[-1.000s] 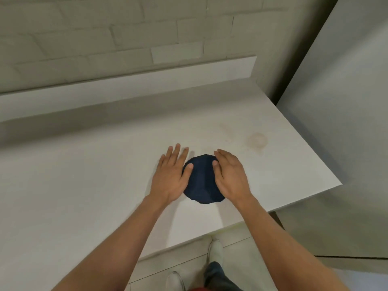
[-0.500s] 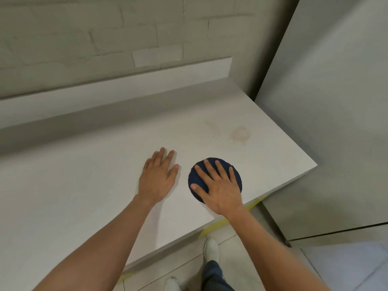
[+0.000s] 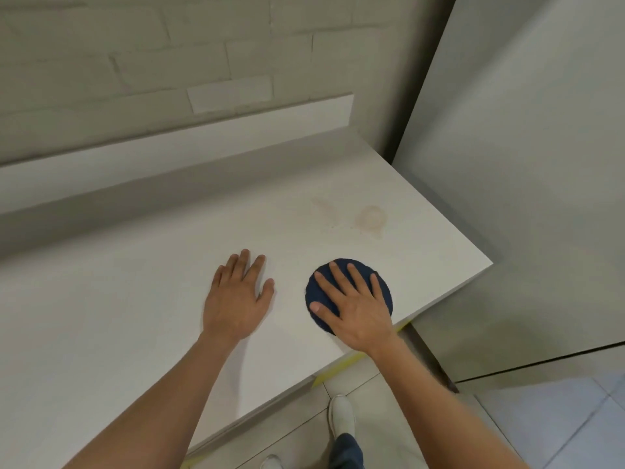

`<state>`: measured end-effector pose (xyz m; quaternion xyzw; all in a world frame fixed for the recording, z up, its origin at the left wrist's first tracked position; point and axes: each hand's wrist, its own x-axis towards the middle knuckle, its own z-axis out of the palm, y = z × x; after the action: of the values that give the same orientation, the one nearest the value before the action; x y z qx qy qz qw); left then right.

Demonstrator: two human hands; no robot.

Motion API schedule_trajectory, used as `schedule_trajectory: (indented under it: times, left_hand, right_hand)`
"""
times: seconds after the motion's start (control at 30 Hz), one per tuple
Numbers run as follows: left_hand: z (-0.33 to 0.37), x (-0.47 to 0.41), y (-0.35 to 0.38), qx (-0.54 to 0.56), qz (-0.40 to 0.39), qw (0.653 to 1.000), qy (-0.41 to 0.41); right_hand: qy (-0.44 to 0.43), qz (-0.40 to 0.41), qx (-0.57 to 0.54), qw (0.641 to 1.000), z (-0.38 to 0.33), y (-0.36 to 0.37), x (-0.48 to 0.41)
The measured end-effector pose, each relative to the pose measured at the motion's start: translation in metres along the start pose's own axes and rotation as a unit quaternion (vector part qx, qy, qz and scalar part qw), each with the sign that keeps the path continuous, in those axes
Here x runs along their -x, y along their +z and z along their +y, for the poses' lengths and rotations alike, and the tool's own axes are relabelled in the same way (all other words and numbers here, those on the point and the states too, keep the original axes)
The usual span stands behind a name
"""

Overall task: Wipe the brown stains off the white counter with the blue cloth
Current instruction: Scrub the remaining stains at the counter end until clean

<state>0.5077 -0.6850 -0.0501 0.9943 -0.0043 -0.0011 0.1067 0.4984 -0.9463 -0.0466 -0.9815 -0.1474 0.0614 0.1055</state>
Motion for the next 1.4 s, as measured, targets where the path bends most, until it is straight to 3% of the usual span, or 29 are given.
schedule_trajectory:
  times: [0.2, 0.33, 0.53, 0.63, 0.8, 0.9, 1.07, 1.2, 1.4]
  left_hand:
    - [0.000, 0.001, -0.004, 0.004, 0.008, 1.000, -0.003]
    - [0.003, 0.001, -0.005, 0.005, 0.003, 1.000, -0.010]
    - [0.002, 0.002, -0.004, 0.014, -0.002, 1.000, -0.013]
    - [0.004, 0.002, -0.004, 0.020, 0.004, 1.000, -0.015]
    - [0.004, 0.001, -0.007, 0.022, 0.000, 1.000, -0.017]
    - [0.008, -0.001, -0.012, 0.037, -0.002, 0.999, -0.029]
    - [0.027, -0.032, -0.014, 0.032, 0.014, 0.999, -0.039]
    - [0.042, -0.067, -0.009, 0.033, 0.009, 0.999, -0.032]
    - [0.044, -0.080, 0.005, 0.013, -0.006, 0.999, -0.030]
  right_hand:
    - [0.072, -0.014, 0.012, 0.997, 0.074, -0.026, -0.019]
    - [0.116, -0.028, 0.011, 0.993, 0.067, -0.031, -0.053]
    - [-0.030, -0.048, 0.011, 0.998, 0.004, -0.014, -0.046]
    - [-0.073, -0.033, 0.001, 0.997, 0.022, -0.008, -0.022]
    - [0.012, -0.020, 0.028, 0.999, 0.090, -0.031, -0.047]
    - [0.051, -0.029, 0.025, 0.998, 0.085, -0.038, -0.087]
    - [-0.046, -0.047, 0.013, 0.998, 0.030, -0.026, -0.099]
    - [-0.104, -0.036, 0.008, 0.994, 0.050, -0.022, -0.069]
    - [-0.014, -0.034, 0.021, 0.999, 0.110, -0.043, -0.105]
